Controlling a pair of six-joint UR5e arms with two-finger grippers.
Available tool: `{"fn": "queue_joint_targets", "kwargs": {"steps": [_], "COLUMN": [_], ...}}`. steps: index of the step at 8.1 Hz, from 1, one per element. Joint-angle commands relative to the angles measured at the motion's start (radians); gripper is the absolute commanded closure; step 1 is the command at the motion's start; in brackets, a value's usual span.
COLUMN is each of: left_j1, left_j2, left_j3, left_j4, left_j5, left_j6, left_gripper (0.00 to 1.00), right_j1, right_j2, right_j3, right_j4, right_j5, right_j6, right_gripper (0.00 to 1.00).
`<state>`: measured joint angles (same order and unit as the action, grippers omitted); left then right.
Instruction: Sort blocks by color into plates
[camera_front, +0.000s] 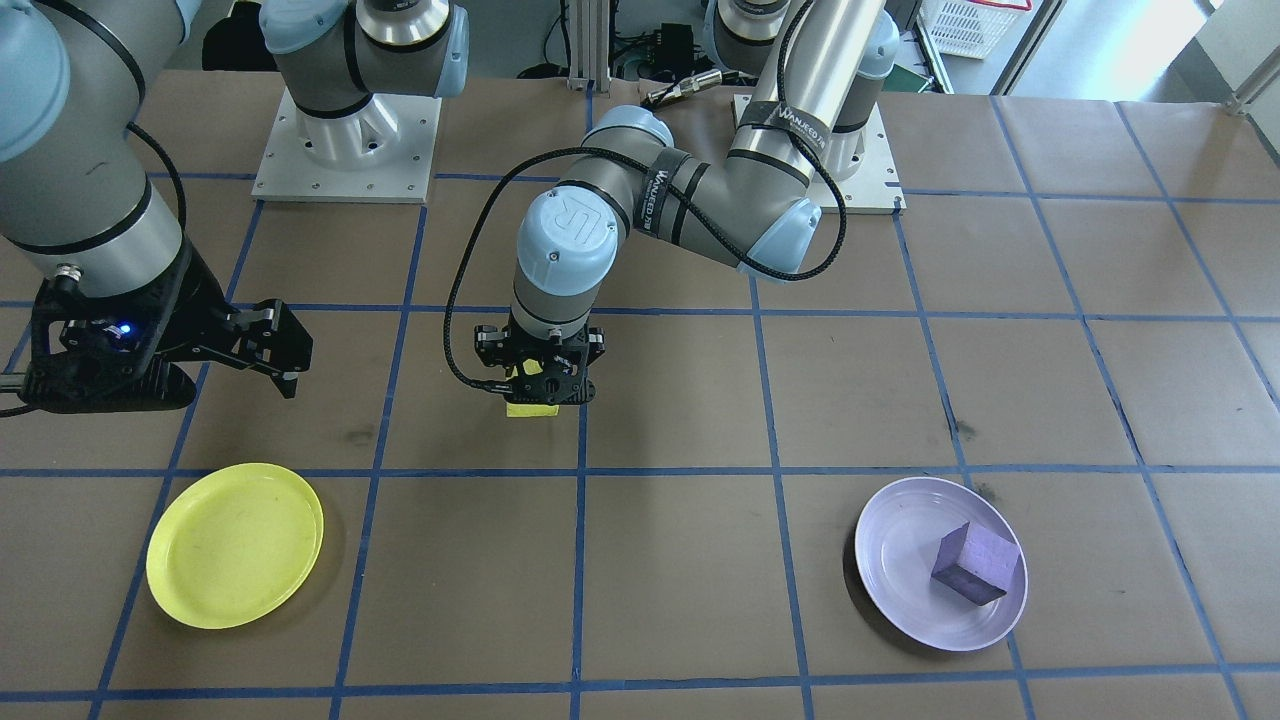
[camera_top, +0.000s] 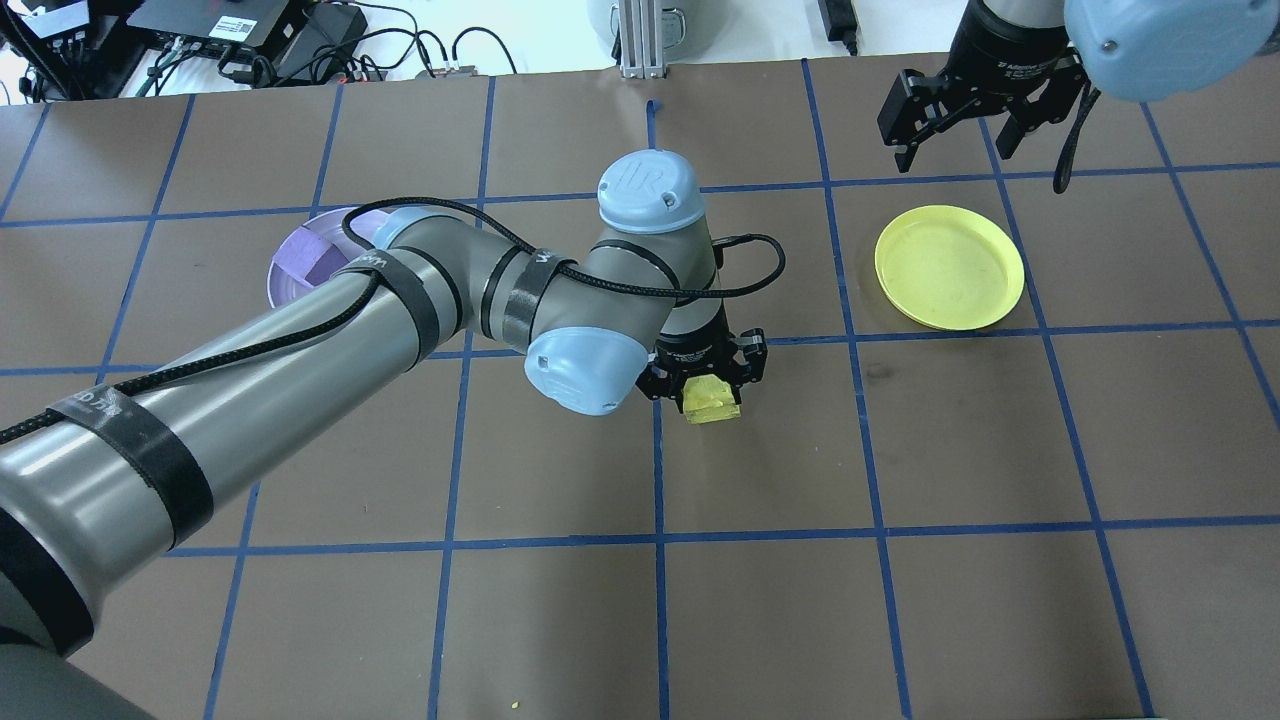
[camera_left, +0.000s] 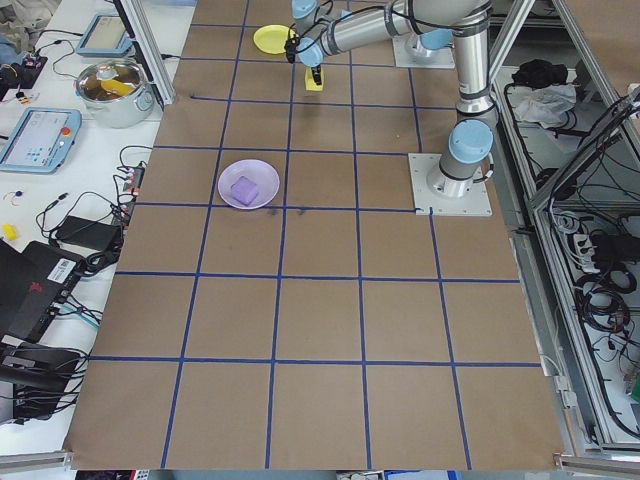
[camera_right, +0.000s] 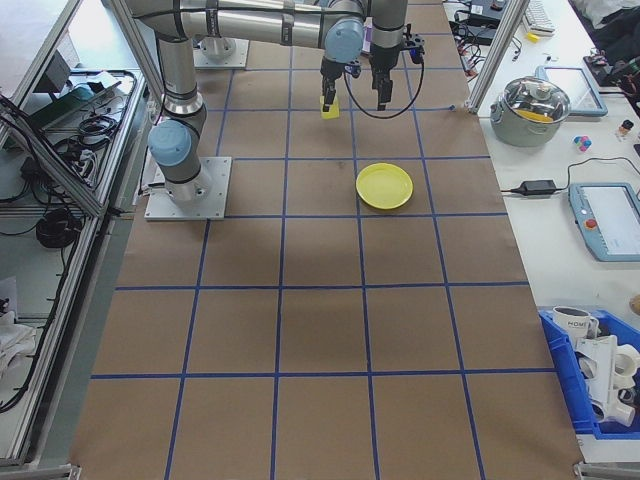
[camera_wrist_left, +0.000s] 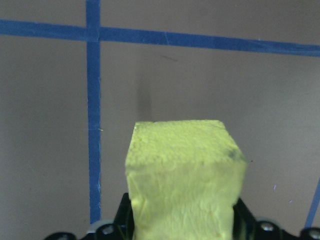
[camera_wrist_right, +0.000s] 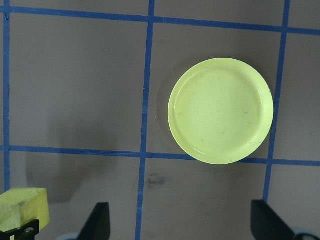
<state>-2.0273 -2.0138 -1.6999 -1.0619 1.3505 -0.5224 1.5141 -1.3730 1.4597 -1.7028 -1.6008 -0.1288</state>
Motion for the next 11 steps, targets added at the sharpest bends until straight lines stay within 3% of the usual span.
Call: {"fn": "queue_joint_targets", "kwargs": {"steps": [1, 5, 7, 10, 11], "left_j1": [-0.002, 0.025, 0.181, 0.36, 0.377], "left_j2": [-0.011, 0.061, 0.121, 0.217, 0.246], "left_j3": [-0.001, 0.002, 0.0, 0.013, 0.02], "left_j4": [0.028, 0.03, 0.02, -0.21, -0.325], "left_j5": [0.004, 0.067, 0.068, 0.073, 0.164], "left_j6": [0.031, 0.17, 0.261, 0.439, 0.44], "left_gripper": [0.03, 0.0, 0.0, 0.0, 0.0], "right_j1": [0.0, -0.002, 0.0, 0.017, 0.035], "right_j2": [0.0, -0.006, 0.003, -0.009, -0.005], "right_j3": [-0.001, -0.001, 0.001, 0.054, 0.077], "right_j4": [0.003, 0.009, 0.017, 0.011, 0.003], "right_j5": [0.001, -0.001, 0.004, 0.022, 0.024], "right_j6": [0.001, 0.0, 0.009, 0.017, 0.015], "right_gripper": [0.0, 0.0, 0.0, 0.0, 0.0]}}
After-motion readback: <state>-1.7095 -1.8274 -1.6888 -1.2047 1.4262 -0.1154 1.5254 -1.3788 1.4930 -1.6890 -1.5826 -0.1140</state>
